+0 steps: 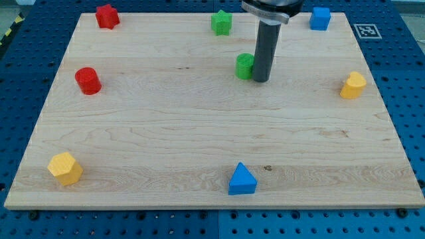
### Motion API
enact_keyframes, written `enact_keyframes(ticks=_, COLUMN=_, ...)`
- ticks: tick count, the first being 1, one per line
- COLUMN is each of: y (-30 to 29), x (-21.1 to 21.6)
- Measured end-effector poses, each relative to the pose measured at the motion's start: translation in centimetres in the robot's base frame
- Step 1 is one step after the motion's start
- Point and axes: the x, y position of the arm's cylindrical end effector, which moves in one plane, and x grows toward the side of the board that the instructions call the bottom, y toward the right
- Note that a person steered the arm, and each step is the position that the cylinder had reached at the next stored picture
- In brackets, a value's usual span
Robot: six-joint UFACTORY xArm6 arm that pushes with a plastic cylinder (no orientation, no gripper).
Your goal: Move the green star closer to the green circle
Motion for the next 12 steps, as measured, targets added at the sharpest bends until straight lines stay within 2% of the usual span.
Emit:
enact_keyframes(ticks=1, y=3.1, x=-0.4)
enact_keyframes(ticks=3, y=3.1, x=-6.9)
enact_keyframes(ticks=5, y=2.7, x=-8.4)
enact_keyframes(ticks=7, y=0.5, x=-16.6)
enact_keyframes(ticks=8, y=-2.9, x=-19.2)
enact_keyframes(ticks=12, y=-9.5, x=-19.3)
